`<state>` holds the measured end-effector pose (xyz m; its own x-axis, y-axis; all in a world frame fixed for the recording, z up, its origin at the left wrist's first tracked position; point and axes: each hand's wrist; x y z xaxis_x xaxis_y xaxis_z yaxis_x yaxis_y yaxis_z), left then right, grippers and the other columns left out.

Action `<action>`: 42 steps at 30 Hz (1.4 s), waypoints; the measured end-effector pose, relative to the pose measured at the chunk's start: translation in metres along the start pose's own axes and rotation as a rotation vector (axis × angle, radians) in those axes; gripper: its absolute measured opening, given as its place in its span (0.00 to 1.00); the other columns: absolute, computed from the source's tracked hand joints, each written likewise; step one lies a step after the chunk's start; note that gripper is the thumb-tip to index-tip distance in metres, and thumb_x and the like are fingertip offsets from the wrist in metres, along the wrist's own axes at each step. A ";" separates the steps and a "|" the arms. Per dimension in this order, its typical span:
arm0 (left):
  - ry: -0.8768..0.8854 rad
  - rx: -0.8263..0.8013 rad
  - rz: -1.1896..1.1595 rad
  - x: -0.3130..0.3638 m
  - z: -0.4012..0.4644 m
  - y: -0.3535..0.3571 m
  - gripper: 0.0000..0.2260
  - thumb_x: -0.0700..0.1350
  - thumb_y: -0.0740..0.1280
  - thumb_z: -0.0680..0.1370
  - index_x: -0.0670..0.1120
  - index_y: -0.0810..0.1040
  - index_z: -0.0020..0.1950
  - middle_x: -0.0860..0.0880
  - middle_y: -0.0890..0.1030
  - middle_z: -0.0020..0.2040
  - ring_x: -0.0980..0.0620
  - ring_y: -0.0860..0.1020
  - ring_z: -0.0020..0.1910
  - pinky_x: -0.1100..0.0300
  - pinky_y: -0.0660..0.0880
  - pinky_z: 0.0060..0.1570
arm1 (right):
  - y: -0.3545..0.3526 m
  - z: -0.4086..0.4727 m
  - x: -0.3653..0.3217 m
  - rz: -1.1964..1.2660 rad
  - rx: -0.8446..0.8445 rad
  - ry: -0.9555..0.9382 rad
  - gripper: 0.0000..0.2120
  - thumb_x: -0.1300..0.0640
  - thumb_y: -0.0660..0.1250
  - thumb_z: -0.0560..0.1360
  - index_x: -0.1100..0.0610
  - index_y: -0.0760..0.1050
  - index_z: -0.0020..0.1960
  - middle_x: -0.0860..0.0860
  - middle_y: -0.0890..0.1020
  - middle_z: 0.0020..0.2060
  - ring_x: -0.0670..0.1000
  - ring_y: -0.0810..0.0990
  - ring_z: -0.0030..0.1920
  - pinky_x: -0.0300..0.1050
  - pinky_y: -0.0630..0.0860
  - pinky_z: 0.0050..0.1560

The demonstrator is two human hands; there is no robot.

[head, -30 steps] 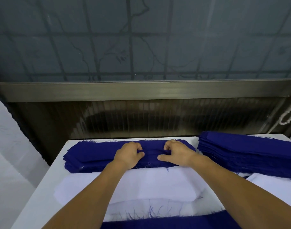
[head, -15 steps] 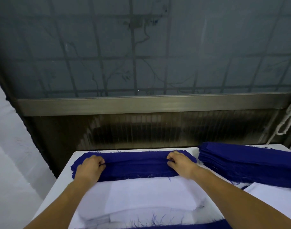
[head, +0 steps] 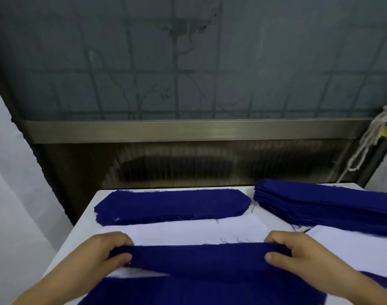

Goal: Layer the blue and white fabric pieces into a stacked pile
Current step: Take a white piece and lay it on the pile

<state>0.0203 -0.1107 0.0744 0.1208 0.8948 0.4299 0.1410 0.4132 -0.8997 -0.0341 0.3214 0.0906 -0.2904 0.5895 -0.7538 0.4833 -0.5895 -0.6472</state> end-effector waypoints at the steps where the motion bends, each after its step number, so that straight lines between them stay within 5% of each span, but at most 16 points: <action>1: -0.006 -0.083 -0.052 0.004 -0.006 -0.001 0.04 0.54 0.67 0.77 0.65 0.78 0.48 0.71 0.78 0.47 0.68 0.76 0.50 0.74 0.72 0.51 | -0.003 -0.010 -0.002 0.061 -0.054 0.023 0.04 0.47 0.66 0.77 0.39 0.78 0.49 0.40 0.84 0.46 0.40 0.82 0.46 0.28 0.73 0.42; 6: -0.035 -0.119 -0.115 0.023 -0.007 -0.003 0.04 0.50 0.68 0.77 0.61 0.80 0.48 0.70 0.79 0.46 0.68 0.77 0.49 0.70 0.74 0.50 | -0.003 -0.012 -0.004 0.064 -0.093 0.118 0.04 0.53 0.66 0.79 0.48 0.80 0.47 0.45 0.84 0.45 0.45 0.83 0.46 0.35 0.76 0.43; 12: 0.092 0.295 -0.068 0.024 -0.032 -0.005 0.10 0.43 0.72 0.74 0.60 0.79 0.43 0.66 0.78 0.46 0.63 0.77 0.47 0.73 0.73 0.43 | 0.010 -0.023 -0.002 -0.163 0.355 -0.167 0.06 0.54 0.68 0.77 0.42 0.78 0.46 0.38 0.81 0.45 0.42 0.79 0.48 0.32 0.74 0.46; 16: 0.248 0.139 0.108 0.025 -0.062 0.018 0.12 0.46 0.77 0.69 0.63 0.78 0.40 0.68 0.78 0.42 0.69 0.76 0.43 0.75 0.71 0.47 | 0.042 -0.040 0.028 -0.569 0.392 -0.500 0.03 0.54 0.68 0.76 0.47 0.79 0.45 0.36 0.78 0.45 0.37 0.75 0.47 0.33 0.71 0.49; 18: 0.289 0.044 0.198 0.021 -0.068 0.037 0.07 0.53 0.73 0.72 0.65 0.77 0.41 0.70 0.76 0.42 0.72 0.74 0.45 0.78 0.67 0.51 | 0.058 -0.046 0.046 -0.642 0.327 -0.543 0.10 0.50 0.62 0.79 0.47 0.81 0.45 0.38 0.79 0.46 0.37 0.75 0.47 0.34 0.73 0.49; 21: 0.263 0.044 0.101 0.009 -0.072 0.053 0.04 0.55 0.69 0.74 0.66 0.78 0.46 0.72 0.76 0.45 0.73 0.73 0.51 0.77 0.65 0.55 | 0.067 -0.052 0.055 -0.624 0.350 -0.522 0.22 0.45 0.51 0.82 0.46 0.83 0.46 0.39 0.80 0.45 0.35 0.74 0.48 0.32 0.74 0.48; 25: 0.261 -0.005 0.096 0.008 -0.068 0.047 0.04 0.62 0.63 0.75 0.70 0.76 0.48 0.73 0.74 0.50 0.73 0.71 0.55 0.76 0.64 0.57 | 0.067 -0.054 0.053 -0.653 0.356 -0.528 0.23 0.45 0.50 0.82 0.45 0.83 0.43 0.40 0.80 0.43 0.37 0.76 0.44 0.32 0.75 0.45; 30: 0.203 -0.097 0.079 0.009 -0.063 0.048 0.15 0.76 0.55 0.69 0.74 0.74 0.49 0.73 0.74 0.53 0.71 0.71 0.56 0.72 0.65 0.58 | 0.060 -0.055 0.042 -0.638 0.245 -0.433 0.05 0.43 0.71 0.71 0.43 0.80 0.40 0.37 0.78 0.40 0.35 0.76 0.40 0.31 0.75 0.42; 35: 0.125 0.019 -0.001 0.023 -0.032 0.049 0.05 0.62 0.64 0.75 0.66 0.77 0.41 0.64 0.78 0.45 0.65 0.75 0.49 0.69 0.71 0.50 | 0.051 -0.028 0.032 -0.383 0.247 -0.229 0.12 0.42 0.62 0.77 0.45 0.73 0.38 0.40 0.76 0.39 0.41 0.75 0.42 0.34 0.72 0.43; 40: 0.106 0.190 0.044 0.044 0.034 0.064 0.06 0.52 0.64 0.79 0.59 0.78 0.54 0.67 0.73 0.50 0.67 0.72 0.50 0.77 0.66 0.52 | 0.048 0.056 0.026 -0.370 0.281 -0.152 0.00 0.50 0.64 0.79 0.44 0.73 0.49 0.38 0.74 0.47 0.39 0.72 0.51 0.33 0.71 0.52; 42: 0.119 0.208 0.031 0.053 0.060 0.070 0.08 0.51 0.64 0.79 0.56 0.78 0.58 0.65 0.73 0.53 0.66 0.71 0.53 0.76 0.65 0.52 | 0.050 0.084 0.029 -0.404 0.236 -0.108 0.05 0.47 0.64 0.78 0.44 0.71 0.53 0.38 0.72 0.48 0.40 0.71 0.51 0.33 0.70 0.53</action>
<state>-0.0219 -0.0241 0.0294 0.2382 0.8866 0.3965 -0.0687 0.4226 -0.9037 -0.0875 0.2629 0.0268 -0.5064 0.7438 -0.4364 0.1171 -0.4421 -0.8893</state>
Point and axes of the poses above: each hand's wrist, its own z-axis towards the middle knuckle, its own y-axis out of the palm, x = y × z
